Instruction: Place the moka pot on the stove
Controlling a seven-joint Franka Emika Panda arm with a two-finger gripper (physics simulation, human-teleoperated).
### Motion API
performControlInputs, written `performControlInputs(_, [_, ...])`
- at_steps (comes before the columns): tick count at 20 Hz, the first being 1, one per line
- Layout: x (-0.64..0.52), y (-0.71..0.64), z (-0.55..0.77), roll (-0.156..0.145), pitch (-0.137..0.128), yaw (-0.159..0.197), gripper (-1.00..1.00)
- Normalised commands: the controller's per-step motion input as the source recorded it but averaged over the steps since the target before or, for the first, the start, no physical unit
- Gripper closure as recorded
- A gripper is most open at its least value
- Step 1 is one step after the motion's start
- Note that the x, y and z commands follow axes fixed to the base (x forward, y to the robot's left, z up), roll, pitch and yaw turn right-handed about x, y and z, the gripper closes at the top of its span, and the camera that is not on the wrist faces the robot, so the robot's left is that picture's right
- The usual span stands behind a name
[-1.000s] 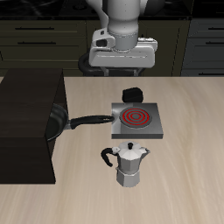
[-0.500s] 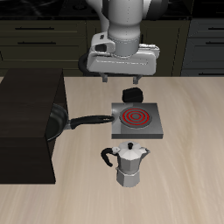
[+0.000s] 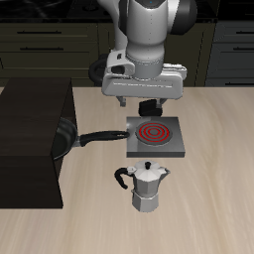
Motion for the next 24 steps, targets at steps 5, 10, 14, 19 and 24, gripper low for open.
performControlInputs(5, [0.26,0.11,-0.04,0.033,0.021,0.041,-1.00])
performControlInputs(10, [0.20,0.08,-0.01,0.000,0.006,-0.002,-1.00])
performControlInputs(14, [0.13,0.07,0.00,-0.005,-0.012,0.003,-1.00])
performControlInputs(19, [0.21,0.12,0.04,0.021,-0.029,0.040,-1.00])
performControlInputs(24, [0.21,0.08,0.09,-0.012,-0.020,-0.005,-1.00])
